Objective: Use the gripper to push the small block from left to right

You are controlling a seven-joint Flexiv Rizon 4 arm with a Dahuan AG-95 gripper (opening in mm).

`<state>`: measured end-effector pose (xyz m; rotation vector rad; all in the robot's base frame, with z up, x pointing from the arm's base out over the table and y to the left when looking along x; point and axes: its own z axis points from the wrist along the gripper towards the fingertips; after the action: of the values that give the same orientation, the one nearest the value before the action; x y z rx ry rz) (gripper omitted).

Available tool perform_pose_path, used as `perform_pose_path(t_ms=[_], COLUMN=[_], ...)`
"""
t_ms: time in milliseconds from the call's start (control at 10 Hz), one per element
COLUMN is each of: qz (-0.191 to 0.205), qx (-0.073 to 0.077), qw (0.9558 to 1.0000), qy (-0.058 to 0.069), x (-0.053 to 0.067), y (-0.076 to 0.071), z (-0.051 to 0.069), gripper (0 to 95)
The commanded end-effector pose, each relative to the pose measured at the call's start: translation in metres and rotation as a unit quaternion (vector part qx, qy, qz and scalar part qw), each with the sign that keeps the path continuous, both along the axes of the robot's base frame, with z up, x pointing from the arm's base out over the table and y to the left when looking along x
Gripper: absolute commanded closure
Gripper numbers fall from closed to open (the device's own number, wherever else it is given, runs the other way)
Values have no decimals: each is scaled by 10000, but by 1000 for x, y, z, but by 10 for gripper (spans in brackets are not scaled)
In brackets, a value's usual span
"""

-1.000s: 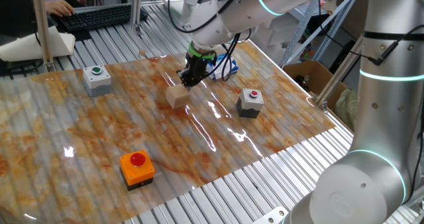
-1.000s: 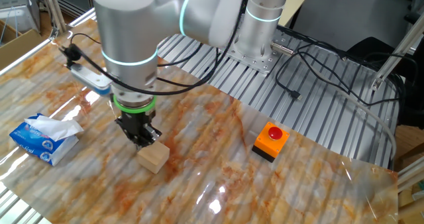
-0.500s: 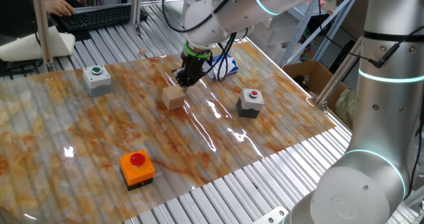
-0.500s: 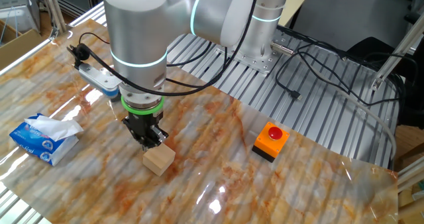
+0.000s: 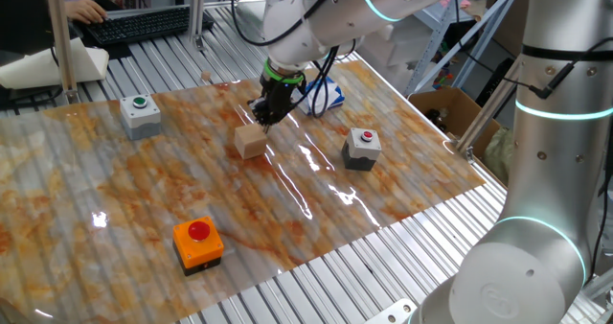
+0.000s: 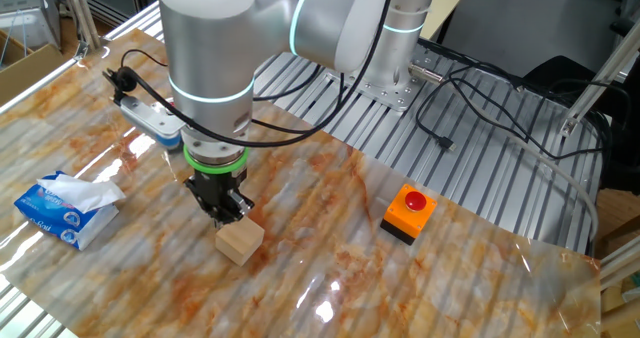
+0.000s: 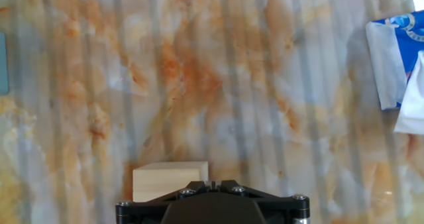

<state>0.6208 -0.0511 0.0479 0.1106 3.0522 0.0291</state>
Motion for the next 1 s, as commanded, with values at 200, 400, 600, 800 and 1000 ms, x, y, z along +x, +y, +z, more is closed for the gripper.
perform_pose_path(t_ms=[200,400,600,800,1000], qz=[199,149,218,330,350], qx=[-186,-130,-139,-112,-93], qw=[9996,9998,9996,9994,9993], qy=[-37,-63,-71,-63,-66], x=[1,2,2,2,2], y=[-12,-18,-18,-18,-18], z=[-6,-8,-8,-8,-8], gripper=[950,950,950,950,950])
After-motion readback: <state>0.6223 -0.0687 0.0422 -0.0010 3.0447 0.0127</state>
